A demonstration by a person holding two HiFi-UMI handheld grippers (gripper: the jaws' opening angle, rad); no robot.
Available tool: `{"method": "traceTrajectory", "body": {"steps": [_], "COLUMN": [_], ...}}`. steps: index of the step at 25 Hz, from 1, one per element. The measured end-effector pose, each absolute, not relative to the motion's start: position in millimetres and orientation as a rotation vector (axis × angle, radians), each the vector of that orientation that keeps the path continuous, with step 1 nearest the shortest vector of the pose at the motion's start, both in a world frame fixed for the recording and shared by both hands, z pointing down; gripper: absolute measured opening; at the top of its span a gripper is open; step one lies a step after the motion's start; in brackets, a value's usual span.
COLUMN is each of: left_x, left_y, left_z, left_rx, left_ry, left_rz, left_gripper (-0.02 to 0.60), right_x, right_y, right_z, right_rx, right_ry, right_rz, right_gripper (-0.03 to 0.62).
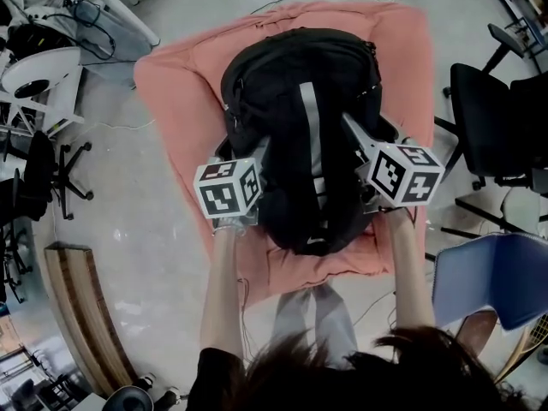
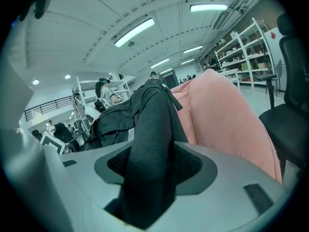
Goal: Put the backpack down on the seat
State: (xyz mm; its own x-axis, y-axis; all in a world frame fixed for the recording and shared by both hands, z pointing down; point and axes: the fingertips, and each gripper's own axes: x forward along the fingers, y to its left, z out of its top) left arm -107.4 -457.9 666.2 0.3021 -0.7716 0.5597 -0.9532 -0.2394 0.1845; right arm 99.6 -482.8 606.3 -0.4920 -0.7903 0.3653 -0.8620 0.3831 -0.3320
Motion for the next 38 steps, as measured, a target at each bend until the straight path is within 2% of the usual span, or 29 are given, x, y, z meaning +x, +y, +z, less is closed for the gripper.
{"method": "traceTrajectory", "body": {"steps": [5, 13, 14, 16, 17, 19, 21, 27, 38], "left_x": [-116, -135, -136, -136, -134, -130, -126, -109, -83], "left_y": [-447, -411, -406, -399, -395, -386, -376, -349, -279], "left_z": [656, 614, 607, 592, 585, 573, 560, 512, 413], "left_rx": [2.072, 2.091, 2.096, 2.109, 2.115, 2.128, 2.14, 2.214, 2.416], "left_ry": [-1.567, -1.688, -1.707, -1.742, -1.751, -1.751, -1.744, -1.705, -1.723], "left_rz": [0.461, 0.428, 0.426, 0.426, 0.424, 0.414, 0.4, 0.334, 0.255], "left_gripper": [0.322, 0.313, 0.26, 0.13, 0.089, 0.059, 0.039, 0.018, 0.014], "right_x": [105, 111, 113, 113, 113, 112, 109, 93, 95], "right_y": [-479, -454, -451, -445, -441, -432, -421, -389, -314], "right_z": [592, 560, 555, 545, 541, 531, 522, 486, 392], "right_rx": [1.554, 1.541, 1.546, 1.554, 1.556, 1.55, 1.535, 1.474, 1.435], "right_ry": [-2.525, -2.572, -2.567, -2.559, -2.558, -2.565, -2.569, -2.628, -2.839], "right_rz": [0.711, 0.679, 0.658, 0.606, 0.586, 0.574, 0.561, 0.526, 0.352], "right_gripper": [0.236, 0.235, 0.231, 0.148, 0.123, 0.082, 0.067, 0.021, 0.014]}}
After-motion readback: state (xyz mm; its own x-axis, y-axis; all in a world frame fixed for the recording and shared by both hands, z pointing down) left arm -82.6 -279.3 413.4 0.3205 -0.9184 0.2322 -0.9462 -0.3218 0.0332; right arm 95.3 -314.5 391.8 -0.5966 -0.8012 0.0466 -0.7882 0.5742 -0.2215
